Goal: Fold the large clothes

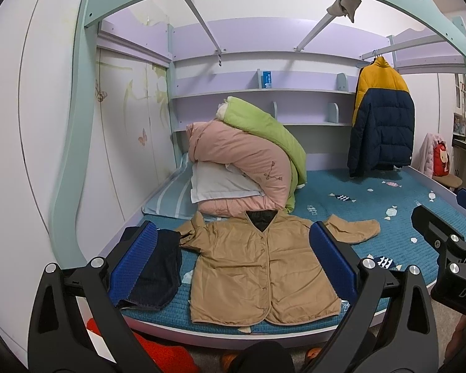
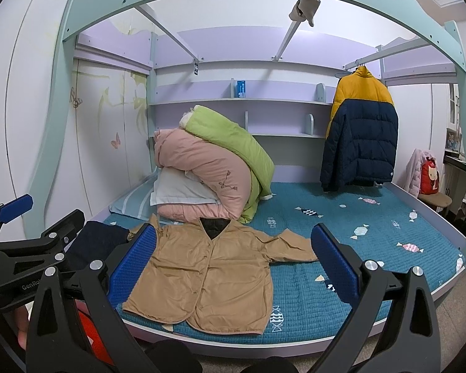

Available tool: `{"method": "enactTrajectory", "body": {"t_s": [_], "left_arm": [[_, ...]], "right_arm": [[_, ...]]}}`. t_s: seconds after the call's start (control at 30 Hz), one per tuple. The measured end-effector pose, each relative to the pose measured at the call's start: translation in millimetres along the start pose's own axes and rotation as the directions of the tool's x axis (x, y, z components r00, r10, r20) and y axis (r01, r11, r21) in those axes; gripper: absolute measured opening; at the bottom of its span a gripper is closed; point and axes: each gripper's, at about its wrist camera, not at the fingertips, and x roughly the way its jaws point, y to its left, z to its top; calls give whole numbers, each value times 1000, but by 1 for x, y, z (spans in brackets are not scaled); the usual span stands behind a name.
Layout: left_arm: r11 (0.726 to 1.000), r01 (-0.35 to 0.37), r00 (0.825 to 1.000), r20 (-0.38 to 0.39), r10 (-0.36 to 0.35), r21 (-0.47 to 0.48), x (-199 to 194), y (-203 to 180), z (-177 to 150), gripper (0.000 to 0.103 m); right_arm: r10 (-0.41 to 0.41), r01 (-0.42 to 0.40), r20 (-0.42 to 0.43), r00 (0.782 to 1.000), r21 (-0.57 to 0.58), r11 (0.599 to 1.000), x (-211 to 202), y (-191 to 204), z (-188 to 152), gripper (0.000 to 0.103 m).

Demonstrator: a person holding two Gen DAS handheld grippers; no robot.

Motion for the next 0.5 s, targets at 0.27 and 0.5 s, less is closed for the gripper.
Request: {"method": "enactTrajectory", "body": {"t_s": [0.27,0.5], "left_arm": [[1000,1,1000,1,-1,-1,-1,-2,-7,98],[1000,-1,1000,-6,1,2,2,0,-15,98]], "right_arm": [[-5,4,-10,1000,-7,1000,6,5,-4,96],[-6,6,-14,1000,-7,1000,8,6,-4,96]]}}
